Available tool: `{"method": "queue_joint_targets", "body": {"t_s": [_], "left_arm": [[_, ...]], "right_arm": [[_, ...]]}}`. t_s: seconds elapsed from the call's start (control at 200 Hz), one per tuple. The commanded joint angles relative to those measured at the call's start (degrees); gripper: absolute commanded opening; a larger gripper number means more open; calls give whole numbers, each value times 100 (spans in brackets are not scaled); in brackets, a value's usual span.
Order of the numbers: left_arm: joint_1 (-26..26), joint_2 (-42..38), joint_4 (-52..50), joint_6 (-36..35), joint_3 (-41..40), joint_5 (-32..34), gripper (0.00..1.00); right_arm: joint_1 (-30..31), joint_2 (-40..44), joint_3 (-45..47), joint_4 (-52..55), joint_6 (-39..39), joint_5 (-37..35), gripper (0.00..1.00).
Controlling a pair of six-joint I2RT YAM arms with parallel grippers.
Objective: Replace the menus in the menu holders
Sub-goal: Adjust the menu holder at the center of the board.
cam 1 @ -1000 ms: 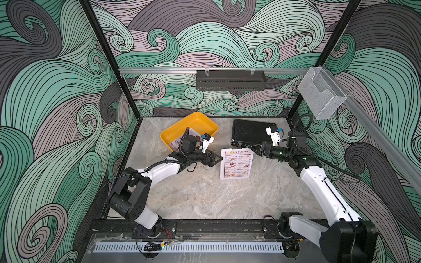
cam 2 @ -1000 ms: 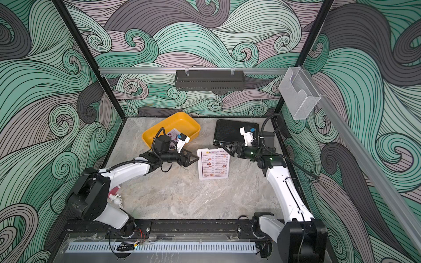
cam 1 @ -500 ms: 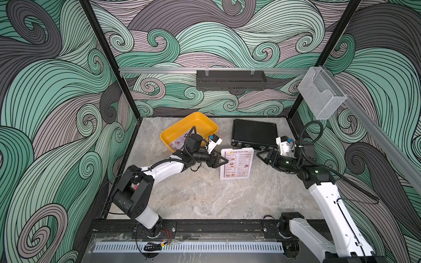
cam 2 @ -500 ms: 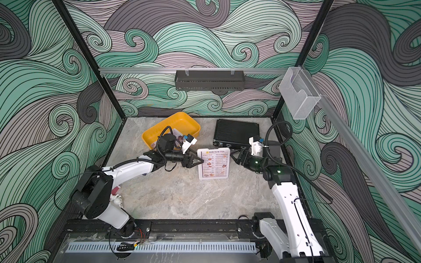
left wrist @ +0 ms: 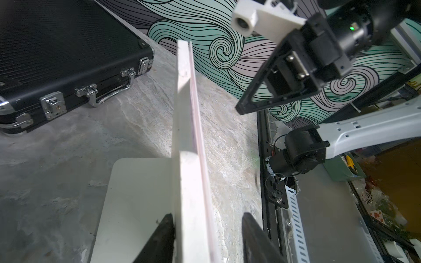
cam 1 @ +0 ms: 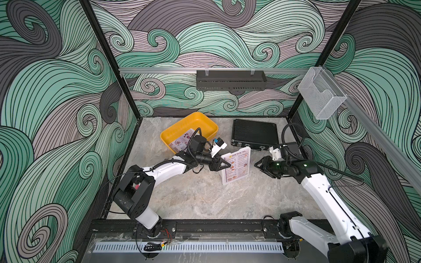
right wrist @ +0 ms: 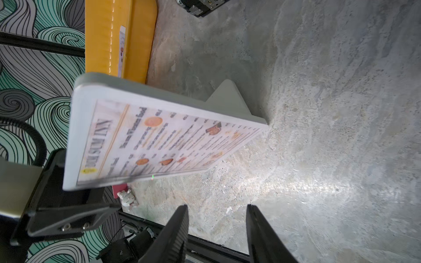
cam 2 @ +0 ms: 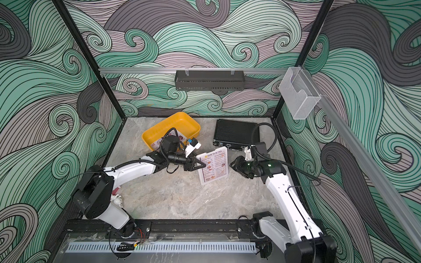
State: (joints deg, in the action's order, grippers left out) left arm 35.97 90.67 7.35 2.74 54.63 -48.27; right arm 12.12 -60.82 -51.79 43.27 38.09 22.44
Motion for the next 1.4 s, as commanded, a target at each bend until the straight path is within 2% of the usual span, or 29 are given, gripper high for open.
{"method": "queue_joint_targets", "body": {"t_s": [0.0,0.235,0.275,0.35,0.47,0.53,0.655,0.741,0.796,0.841,0.906,1.056,1.131,1.246,1.396], "left_arm": [[112,-99,-322,-258,197,-313,46],[147,-451,-762,-582,8,-162,48],[148,-553,-762,-582,-67,-85,52],[140,-812,-779,-453,-235,242,68],[104,-1540,-668,-134,-737,829,74],[86,-2005,-617,109,-973,1324,75],[84,-2864,-708,1014,-1179,3138,74],[79,-3103,-882,1879,-1022,3994,66],[77,-3087,-1397,2388,-660,4235,59],[77,-2976,-1923,2691,-256,4195,55],[77,-2735,-2668,2904,414,3798,54],[73,-2282,-3608,3390,1263,2895,58],[77,-2206,-3791,3681,1403,2642,62],[77,-2175,-4029,3920,1537,2613,71],[95,-1977,-4226,4131,1778,2468,76]], "right_arm": [[225,-478,-215,-843,320,-154,43],[692,-1446,-686,-1586,482,-51,42],[755,-1559,-732,-1685,506,-14,42],[839,-1738,-837,-1762,507,30,42],[845,-1809,-892,-1822,454,100,45],[845,-1770,-920,-1738,297,88,48],[739,-1574,-908,-1309,45,-50,55],[652,-1405,-929,-851,-37,-228,59],[634,-1275,-966,-617,-117,-266,62],[635,-1157,-939,-581,-143,-209,64],[636,-1058,-899,-566,-141,-86,66],[683,-1235,-1103,-216,-207,236,66],[784,-1179,-1055,-85,-274,45,66],[924,-870,-782,-190,-392,-526,66],[938,-791,-503,-325,-451,-952,64]]}}
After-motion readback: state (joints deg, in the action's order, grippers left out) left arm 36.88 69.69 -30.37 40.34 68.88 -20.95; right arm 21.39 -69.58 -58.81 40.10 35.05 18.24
